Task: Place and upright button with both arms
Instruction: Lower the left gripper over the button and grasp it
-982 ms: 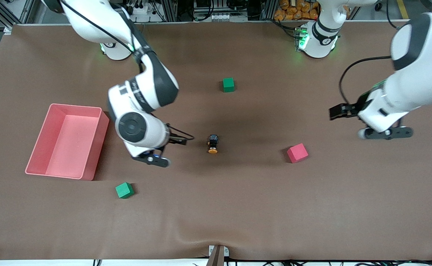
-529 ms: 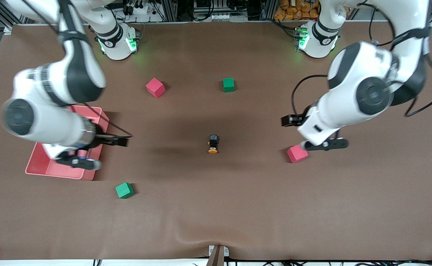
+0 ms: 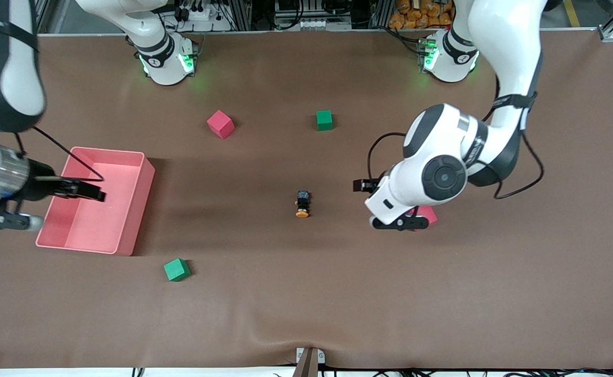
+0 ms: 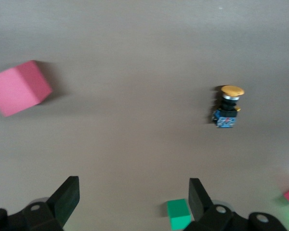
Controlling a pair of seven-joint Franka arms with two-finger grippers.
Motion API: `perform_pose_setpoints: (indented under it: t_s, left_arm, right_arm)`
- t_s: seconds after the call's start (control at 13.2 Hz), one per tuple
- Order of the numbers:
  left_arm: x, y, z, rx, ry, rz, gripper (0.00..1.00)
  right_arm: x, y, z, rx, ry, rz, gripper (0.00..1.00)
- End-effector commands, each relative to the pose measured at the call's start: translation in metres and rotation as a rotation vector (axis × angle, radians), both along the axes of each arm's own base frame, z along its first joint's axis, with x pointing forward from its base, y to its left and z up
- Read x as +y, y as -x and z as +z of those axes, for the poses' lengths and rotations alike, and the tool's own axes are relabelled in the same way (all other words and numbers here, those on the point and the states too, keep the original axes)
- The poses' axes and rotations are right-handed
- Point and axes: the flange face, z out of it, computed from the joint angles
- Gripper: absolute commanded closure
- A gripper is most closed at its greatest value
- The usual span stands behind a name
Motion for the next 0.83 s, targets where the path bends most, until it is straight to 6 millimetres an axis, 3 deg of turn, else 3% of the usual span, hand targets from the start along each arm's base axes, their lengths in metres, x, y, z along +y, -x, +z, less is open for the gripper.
perform_pose_setpoints:
  t_s: [0.0,0.15,0.45,0.6,0.76]
  left_arm:
    - [-0.053,0.013,-0.026,-0.013,-0.003,0.001,0.00]
    - [-0.088,0.028,-0.053,-0.049,-0.055,0.042,0.00]
    - [-0.122,0.040,-0.092,-0.083,-0.055,0.049,0.00]
    - [-0.142,0.047,-0.113,-0.107,-0.049,0.065,0.00]
    - [-0.154,0.048,-0.131,-0.134,-0.030,0.076,0.00]
  right_arm:
    - [-0.035,0.018,0.018,-0.027,0.030,0.049,0.00]
    - [-0.050,0.029,0.034,-0.043,0.027,0.080,0.00]
    - [-0.025,0.059,0.080,-0.041,0.075,0.138,0.00]
    - [-0.022,0.067,0.082,-0.007,0.073,0.123,0.00]
    - [-0.002,0.082,0.088,-0.003,0.076,0.104,0.00]
